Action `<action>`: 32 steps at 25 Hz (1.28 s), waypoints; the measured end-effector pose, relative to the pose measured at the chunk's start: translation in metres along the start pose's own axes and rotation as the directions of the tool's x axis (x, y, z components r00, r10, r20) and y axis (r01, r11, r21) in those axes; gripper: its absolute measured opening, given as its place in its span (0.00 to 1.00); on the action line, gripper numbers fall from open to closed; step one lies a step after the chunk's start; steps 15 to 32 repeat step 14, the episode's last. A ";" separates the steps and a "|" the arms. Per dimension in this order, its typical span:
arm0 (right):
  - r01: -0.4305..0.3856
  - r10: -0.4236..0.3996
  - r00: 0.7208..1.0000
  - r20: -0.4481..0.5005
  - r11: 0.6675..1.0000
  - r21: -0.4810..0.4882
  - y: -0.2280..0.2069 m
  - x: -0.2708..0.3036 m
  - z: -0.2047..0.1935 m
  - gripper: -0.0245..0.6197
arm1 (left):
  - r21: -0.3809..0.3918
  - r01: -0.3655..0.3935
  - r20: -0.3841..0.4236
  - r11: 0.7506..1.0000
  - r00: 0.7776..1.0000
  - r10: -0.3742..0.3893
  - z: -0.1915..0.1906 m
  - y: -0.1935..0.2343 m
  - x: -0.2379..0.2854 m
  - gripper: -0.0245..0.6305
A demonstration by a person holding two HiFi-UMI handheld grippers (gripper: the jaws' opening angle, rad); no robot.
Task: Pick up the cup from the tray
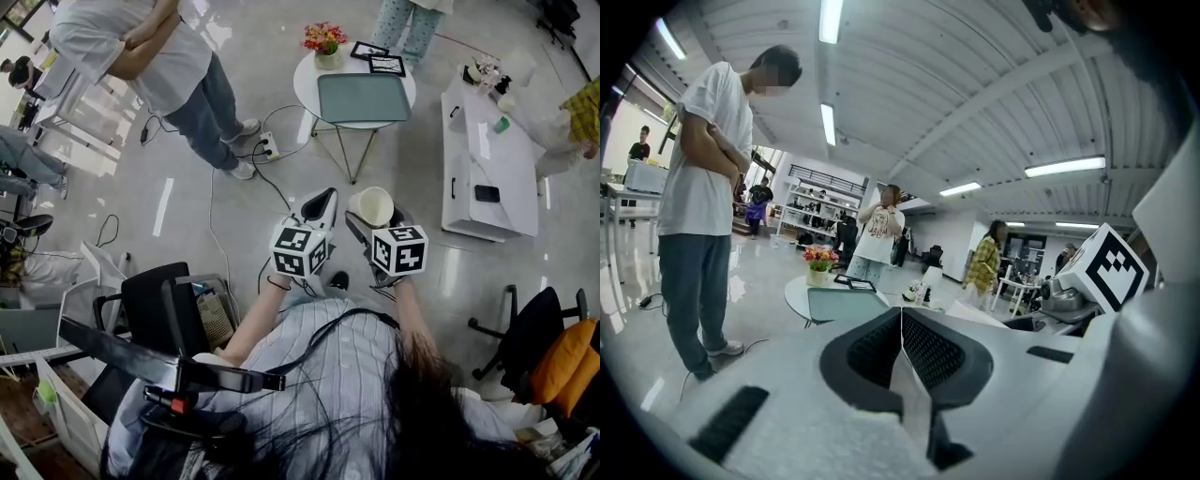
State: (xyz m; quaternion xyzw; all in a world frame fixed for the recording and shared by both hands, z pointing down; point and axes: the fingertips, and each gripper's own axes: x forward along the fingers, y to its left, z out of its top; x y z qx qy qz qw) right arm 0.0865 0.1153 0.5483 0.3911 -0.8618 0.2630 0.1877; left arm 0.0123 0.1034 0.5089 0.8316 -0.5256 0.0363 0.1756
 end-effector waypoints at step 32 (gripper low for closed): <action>-0.013 0.013 1.000 -0.001 1.000 0.008 -0.011 0.004 0.008 0.66 | 0.014 -0.012 -0.003 1.000 1.000 0.013 0.006 0.000 0.013 0.06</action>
